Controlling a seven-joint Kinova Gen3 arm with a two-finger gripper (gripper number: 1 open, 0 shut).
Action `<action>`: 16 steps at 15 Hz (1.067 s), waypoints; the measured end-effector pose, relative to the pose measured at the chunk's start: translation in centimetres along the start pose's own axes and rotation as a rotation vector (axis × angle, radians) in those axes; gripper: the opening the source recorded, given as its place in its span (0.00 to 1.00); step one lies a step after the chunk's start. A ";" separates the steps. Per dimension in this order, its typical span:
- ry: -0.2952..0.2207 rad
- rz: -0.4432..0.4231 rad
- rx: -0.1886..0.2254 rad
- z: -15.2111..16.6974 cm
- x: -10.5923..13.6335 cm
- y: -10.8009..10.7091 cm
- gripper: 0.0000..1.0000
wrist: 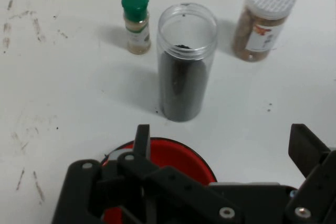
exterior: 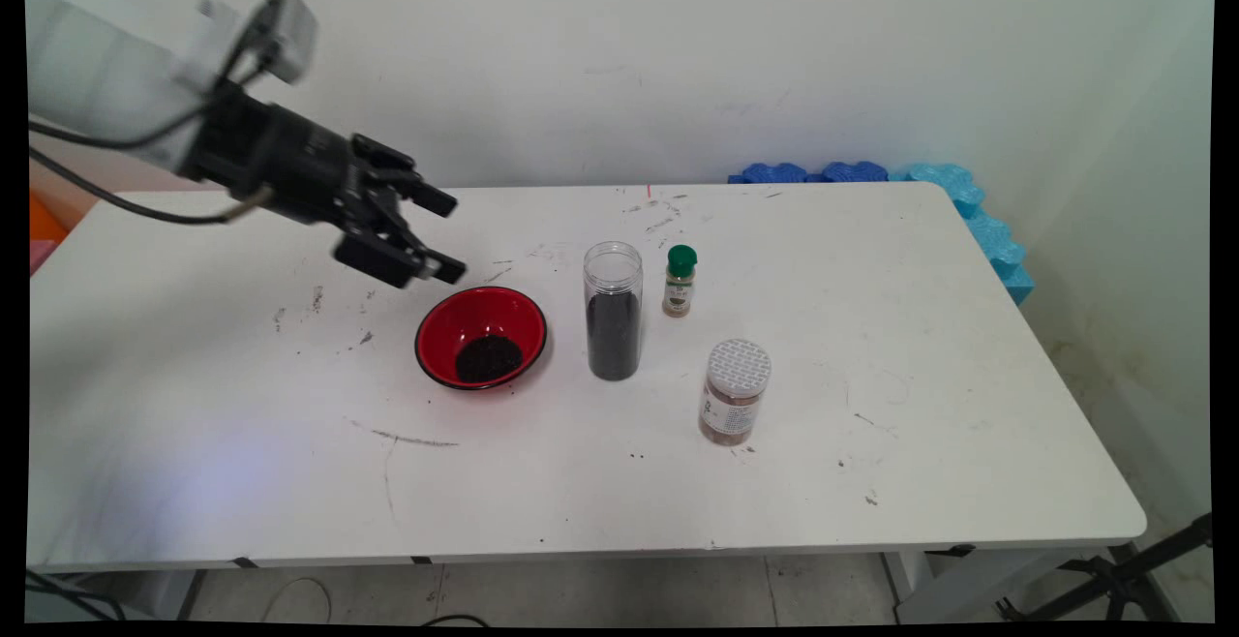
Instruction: Pick up the black seasoning powder from the table
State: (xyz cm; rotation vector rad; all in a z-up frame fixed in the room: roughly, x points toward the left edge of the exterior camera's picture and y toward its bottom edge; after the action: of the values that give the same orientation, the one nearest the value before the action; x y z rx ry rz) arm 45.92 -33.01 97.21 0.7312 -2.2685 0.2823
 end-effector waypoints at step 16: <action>0.010 0.010 -0.020 12.5 -0.5 -1.9 1.00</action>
State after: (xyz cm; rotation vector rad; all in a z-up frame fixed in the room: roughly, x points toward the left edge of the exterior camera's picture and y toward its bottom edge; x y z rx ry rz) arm 40.08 -39.38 87.91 0.7068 -2.2632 0.2670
